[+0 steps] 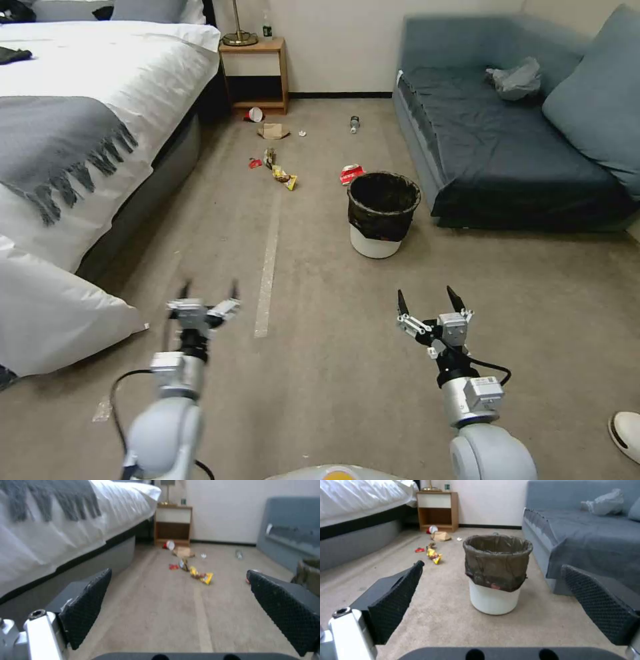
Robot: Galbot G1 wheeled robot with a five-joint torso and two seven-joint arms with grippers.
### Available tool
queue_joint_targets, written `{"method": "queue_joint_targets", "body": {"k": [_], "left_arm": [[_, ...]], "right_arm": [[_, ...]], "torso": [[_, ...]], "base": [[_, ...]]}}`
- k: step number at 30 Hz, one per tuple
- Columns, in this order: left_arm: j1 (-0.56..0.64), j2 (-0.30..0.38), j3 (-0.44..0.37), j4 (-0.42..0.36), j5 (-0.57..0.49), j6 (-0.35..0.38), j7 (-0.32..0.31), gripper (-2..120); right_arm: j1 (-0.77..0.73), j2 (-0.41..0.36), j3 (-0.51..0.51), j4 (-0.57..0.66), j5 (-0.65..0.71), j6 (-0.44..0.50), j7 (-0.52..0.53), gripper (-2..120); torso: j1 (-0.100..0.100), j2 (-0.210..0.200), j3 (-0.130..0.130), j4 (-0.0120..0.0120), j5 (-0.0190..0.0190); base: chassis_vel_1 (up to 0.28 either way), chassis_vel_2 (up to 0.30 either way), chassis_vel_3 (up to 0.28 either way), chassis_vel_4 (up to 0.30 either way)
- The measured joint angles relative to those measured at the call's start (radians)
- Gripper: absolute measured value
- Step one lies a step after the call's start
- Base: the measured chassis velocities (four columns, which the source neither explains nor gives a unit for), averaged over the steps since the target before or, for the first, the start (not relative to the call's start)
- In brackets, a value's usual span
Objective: Pick up the trash can from the floor.
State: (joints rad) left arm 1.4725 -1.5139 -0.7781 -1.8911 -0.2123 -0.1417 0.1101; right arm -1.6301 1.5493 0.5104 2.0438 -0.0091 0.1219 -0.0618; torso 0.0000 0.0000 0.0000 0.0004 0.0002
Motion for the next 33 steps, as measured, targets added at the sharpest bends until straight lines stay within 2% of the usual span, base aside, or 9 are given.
{"method": "queue_joint_targets", "body": {"k": [1,3,5,15,21,33], "left_arm": [[0.000,0.000,0.000,0.000,0.000,0.000,0.000,99],[-0.001,0.008,0.004,0.017,-0.055,-0.021,0.049,100],[-0.001,0.011,0.006,0.020,-0.063,-0.025,0.056,100],[-0.001,0.014,0.013,0.047,-0.073,-0.055,0.110,99],[-0.007,0.012,0.010,0.064,-0.063,-0.087,0.119,99],[-0.011,0.009,0.006,0.075,-0.052,-0.098,0.150,98]], "right_arm": [[0.000,0.000,0.000,0.000,0.000,0.000,0.000,100],[0.007,0.002,0.004,-0.004,-0.008,0.004,0.005,100],[0.010,0.002,0.008,-0.006,-0.011,0.008,0.008,100],[0.017,0.001,0.019,-0.007,0.000,0.010,0.017,100],[0.017,0.004,0.018,-0.007,0.007,0.013,0.018,100],[0.011,0.013,0.012,-0.005,0.007,0.020,0.018,100]], "torso": [[0.000,0.000,0.000,0.0000,0.0000],[0.000,0.000,0.000,-0.0006,-0.0008],[0.000,0.000,0.000,-0.0006,0.0001],[0.000,0.000,0.000,-0.0004,-0.0003],[0.000,0.000,0.000,-0.0004,-0.0002],[0.000,0.000,0.000,-0.0004,-0.0003]], "base": [[0.000,0.000,0.000,0.000],[0.000,0.000,0.000,0.000],[0.000,0.000,0.000,0.000],[0.000,0.000,0.000,0.000],[0.000,0.000,0.000,0.000],[0.000,0.000,0.000,0.000]]}}
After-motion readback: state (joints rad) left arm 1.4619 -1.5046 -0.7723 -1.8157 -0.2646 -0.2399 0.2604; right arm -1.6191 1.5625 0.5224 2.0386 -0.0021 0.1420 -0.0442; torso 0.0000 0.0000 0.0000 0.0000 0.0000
